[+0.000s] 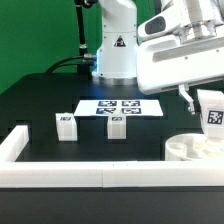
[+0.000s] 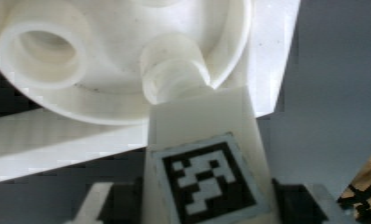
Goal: Assemble stool
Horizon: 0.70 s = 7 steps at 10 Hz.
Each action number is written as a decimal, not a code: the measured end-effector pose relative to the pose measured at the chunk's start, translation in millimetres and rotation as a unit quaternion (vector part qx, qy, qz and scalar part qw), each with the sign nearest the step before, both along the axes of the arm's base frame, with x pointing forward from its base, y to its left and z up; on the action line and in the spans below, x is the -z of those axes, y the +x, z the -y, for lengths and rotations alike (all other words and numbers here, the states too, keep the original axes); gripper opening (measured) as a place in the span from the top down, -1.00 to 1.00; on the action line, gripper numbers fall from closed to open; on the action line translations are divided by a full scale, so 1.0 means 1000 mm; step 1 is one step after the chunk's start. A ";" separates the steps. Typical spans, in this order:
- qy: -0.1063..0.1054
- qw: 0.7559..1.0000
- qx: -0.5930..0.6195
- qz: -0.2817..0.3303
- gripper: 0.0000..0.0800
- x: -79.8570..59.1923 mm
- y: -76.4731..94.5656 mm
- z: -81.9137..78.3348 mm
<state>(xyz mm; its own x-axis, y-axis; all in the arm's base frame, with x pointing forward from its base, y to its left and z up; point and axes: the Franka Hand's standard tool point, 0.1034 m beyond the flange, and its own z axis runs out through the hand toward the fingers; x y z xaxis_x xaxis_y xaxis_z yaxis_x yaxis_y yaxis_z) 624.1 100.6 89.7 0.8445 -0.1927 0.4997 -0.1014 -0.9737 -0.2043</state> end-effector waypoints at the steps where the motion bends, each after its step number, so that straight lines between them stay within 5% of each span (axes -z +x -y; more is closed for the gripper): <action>1: 0.000 1.000 0.000 0.002 0.19 0.000 0.002 0.000; 7: -0.001 1.000 0.006 0.011 0.19 0.000 0.009 0.005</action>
Offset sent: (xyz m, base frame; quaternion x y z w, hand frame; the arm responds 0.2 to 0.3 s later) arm 0.0093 -0.0055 -0.0046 -0.0020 0.0013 -0.0027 1.0000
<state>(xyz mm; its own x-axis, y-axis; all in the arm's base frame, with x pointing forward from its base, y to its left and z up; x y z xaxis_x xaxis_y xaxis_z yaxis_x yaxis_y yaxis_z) 633.0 95.8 89.4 0.8311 -0.2019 0.5182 -0.1084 -0.9727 -0.2052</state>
